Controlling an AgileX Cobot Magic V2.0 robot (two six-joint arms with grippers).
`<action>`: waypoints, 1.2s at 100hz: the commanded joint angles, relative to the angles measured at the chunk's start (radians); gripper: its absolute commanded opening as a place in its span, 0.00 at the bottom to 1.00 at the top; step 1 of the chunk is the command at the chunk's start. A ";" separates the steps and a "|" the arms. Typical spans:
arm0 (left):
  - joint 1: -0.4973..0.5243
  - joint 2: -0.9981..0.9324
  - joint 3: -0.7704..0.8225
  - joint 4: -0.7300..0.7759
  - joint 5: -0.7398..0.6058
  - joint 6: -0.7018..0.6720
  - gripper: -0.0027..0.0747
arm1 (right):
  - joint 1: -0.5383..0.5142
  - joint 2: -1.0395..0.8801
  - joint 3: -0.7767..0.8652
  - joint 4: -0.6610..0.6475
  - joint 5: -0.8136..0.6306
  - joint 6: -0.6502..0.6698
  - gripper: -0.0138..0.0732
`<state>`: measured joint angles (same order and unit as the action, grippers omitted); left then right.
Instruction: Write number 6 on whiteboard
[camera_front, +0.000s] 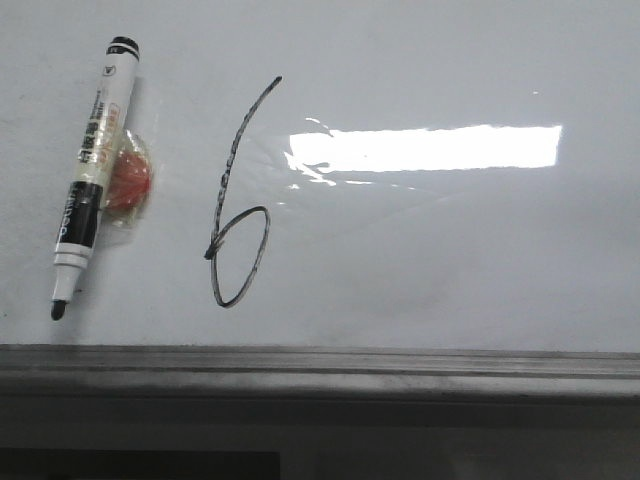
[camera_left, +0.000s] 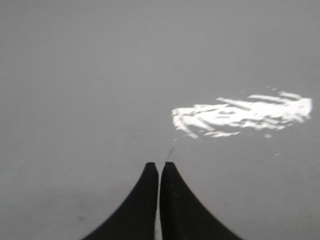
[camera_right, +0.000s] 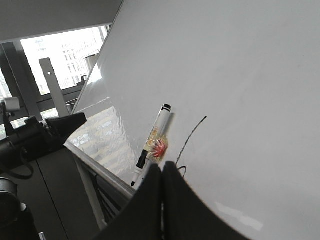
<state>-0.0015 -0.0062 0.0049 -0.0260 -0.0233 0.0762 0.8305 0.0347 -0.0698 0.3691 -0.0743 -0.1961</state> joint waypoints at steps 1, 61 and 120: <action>0.062 -0.030 0.023 0.005 -0.085 -0.012 0.01 | -0.001 0.010 -0.024 -0.014 -0.075 -0.007 0.08; 0.087 -0.030 0.043 0.003 0.279 -0.012 0.01 | -0.001 0.010 -0.021 -0.014 -0.077 -0.007 0.08; 0.087 -0.030 0.043 0.003 0.279 -0.012 0.01 | -0.009 0.010 -0.015 -0.014 -0.081 -0.007 0.08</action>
<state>0.0822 -0.0062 0.0055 -0.0220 0.3212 0.0746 0.8305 0.0347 -0.0613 0.3687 -0.0759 -0.1961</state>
